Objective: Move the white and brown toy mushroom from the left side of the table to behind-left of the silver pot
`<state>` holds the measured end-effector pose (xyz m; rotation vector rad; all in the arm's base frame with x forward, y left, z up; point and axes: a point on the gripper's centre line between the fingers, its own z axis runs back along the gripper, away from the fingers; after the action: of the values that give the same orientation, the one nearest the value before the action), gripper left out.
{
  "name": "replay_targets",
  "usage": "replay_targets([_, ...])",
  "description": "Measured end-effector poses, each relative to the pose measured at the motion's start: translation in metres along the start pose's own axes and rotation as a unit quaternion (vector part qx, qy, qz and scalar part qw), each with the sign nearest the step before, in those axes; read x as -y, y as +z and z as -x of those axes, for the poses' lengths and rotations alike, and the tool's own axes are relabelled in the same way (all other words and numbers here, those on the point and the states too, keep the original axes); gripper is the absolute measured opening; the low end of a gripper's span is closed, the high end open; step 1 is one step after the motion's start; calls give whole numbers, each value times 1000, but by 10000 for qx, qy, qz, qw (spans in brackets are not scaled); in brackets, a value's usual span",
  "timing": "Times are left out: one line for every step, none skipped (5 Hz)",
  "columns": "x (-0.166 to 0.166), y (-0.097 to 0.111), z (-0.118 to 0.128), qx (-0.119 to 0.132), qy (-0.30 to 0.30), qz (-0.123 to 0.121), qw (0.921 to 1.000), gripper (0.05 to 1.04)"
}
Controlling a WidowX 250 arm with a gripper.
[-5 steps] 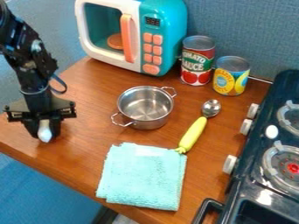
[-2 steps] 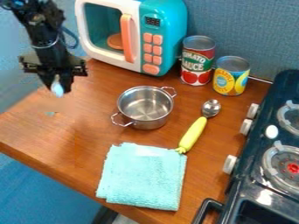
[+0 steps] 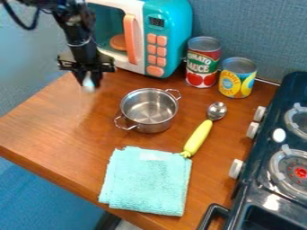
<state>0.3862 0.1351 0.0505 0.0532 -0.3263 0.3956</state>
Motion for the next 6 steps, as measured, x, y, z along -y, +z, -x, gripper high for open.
replay_targets([7,-19,-7,-254,2,-63,9997,324])
replay_targets([4,-34,-12,-505,38,-160,9986,323])
replay_targets([5,-36,-15,-611,19,-173,9980,359])
replay_targets([3,-35,-13,-675,165,-213,9974,664])
replay_targets([7,-34,-11,-639,131,-71,9978,940])
replay_targets([7,-27,-4,-589,146,-32,9982,1002])
